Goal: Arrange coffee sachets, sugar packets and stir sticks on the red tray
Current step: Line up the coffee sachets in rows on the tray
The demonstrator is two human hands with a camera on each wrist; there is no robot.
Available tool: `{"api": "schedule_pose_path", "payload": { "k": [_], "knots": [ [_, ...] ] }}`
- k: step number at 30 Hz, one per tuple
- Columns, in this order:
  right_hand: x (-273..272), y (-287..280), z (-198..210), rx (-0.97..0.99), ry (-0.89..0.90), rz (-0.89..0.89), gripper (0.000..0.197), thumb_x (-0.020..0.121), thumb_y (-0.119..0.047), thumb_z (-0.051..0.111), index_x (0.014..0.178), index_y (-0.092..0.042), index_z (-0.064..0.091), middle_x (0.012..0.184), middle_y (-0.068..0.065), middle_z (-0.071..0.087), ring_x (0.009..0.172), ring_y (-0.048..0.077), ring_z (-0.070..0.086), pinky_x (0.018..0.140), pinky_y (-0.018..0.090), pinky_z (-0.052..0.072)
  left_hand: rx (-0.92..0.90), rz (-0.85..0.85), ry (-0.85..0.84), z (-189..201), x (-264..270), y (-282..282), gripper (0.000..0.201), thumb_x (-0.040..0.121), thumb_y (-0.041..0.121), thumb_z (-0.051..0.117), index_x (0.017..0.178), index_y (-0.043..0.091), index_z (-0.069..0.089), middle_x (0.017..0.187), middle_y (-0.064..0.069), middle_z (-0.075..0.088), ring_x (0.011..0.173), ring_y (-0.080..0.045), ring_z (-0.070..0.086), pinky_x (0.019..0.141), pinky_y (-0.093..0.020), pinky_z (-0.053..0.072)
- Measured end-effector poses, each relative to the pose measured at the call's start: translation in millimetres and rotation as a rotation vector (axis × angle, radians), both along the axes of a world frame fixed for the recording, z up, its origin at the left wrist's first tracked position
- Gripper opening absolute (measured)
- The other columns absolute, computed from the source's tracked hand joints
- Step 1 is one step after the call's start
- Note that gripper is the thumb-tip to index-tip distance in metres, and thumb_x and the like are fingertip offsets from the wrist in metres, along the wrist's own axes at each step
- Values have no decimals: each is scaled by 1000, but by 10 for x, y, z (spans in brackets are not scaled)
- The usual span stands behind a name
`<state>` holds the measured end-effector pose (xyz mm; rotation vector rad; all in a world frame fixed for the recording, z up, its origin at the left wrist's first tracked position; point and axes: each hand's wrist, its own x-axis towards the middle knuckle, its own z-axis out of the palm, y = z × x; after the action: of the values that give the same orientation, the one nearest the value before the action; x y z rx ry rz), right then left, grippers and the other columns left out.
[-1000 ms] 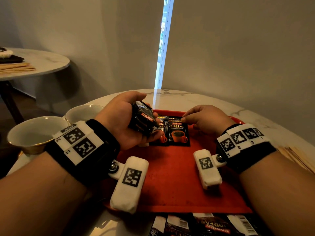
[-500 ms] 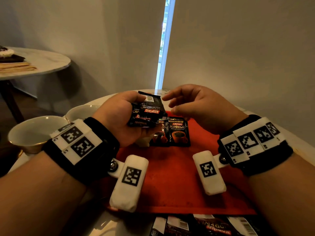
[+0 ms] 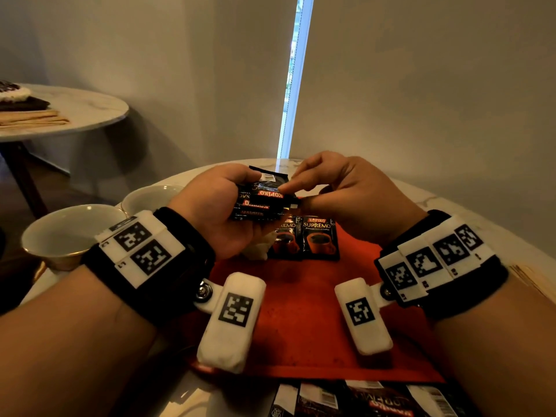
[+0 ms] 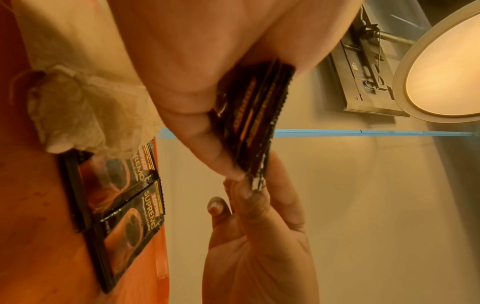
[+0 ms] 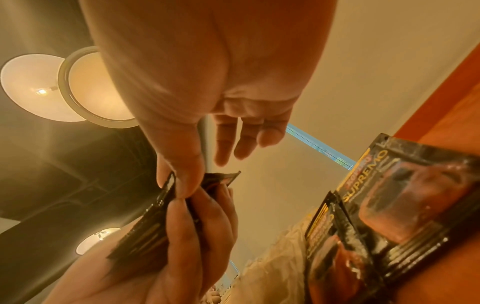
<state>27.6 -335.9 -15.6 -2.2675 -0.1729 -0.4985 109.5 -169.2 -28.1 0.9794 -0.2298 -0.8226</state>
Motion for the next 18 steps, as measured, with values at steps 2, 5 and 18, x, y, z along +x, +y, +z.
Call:
{"api": "schedule_pose_path", "payload": {
  "k": [2, 5, 18],
  "knots": [
    [6, -2, -5, -16, 8, -3, 37, 77, -13, 83, 85, -49, 77, 101, -8, 66, 97, 14, 63, 87, 46, 56, 10, -14, 8, -9, 12, -4, 31, 98, 18, 45, 123, 1, 54, 91, -17, 64, 68, -23, 66, 58, -31, 59],
    [9, 14, -23, 63, -55, 21, 29, 78, -15, 78, 84, -44, 79, 92, -9, 70, 92, 12, 67, 83, 37, 58, 57, -47, 14, -16, 13, -4, 28, 97, 24, 46, 116, 6, 57, 90, -14, 62, 75, -22, 60, 62, -32, 55],
    [110, -96, -32, 586, 3, -65, 18, 81, -10, 72, 67, -21, 67, 72, 9, 63, 57, 16, 53, 44, 23, 38, -48, -78, -178, -23, -2, 20, 32, 86, 16, 63, 117, 19, 62, 102, -13, 69, 79, -26, 69, 58, -29, 49]
  ]
}}
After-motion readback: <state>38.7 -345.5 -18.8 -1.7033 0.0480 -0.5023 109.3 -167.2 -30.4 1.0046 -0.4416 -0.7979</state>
